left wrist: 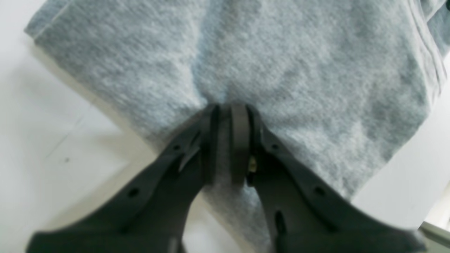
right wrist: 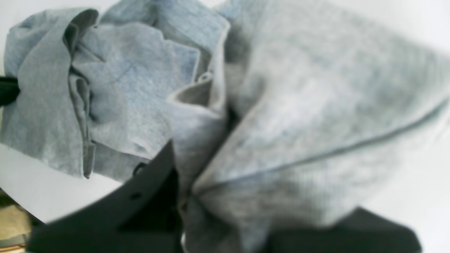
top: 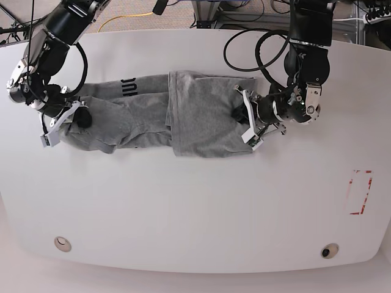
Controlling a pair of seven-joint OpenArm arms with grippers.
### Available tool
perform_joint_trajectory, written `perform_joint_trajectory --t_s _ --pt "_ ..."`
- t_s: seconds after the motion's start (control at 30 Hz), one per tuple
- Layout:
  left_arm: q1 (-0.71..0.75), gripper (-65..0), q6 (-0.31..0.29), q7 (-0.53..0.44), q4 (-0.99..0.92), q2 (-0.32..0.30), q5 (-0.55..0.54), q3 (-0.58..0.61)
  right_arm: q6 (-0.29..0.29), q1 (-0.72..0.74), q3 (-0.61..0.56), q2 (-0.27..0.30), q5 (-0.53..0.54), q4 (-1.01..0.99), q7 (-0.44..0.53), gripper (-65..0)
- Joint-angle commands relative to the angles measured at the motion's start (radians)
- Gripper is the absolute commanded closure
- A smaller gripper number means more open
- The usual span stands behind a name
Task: Fold the T-shirt properly
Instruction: 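Fold the right-held end over onto the left-held layer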
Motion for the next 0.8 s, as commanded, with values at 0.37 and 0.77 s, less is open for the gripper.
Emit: perform_joint_trajectory --t_s 0.37,0.77 --pt "-0.073 -5.4 0.011 0.040 -0.209 0.146 0.043 0.009 0.002 0.054 -0.104 -0.048 0.300 0.081 -0.024 0.0" --pt "-0.070 -5.4 0.011 0.008 -0.259 0.178 0.044 0.010 0.002 0.057 -0.162 -0.153 0.303 0.079 0.009 0.0"
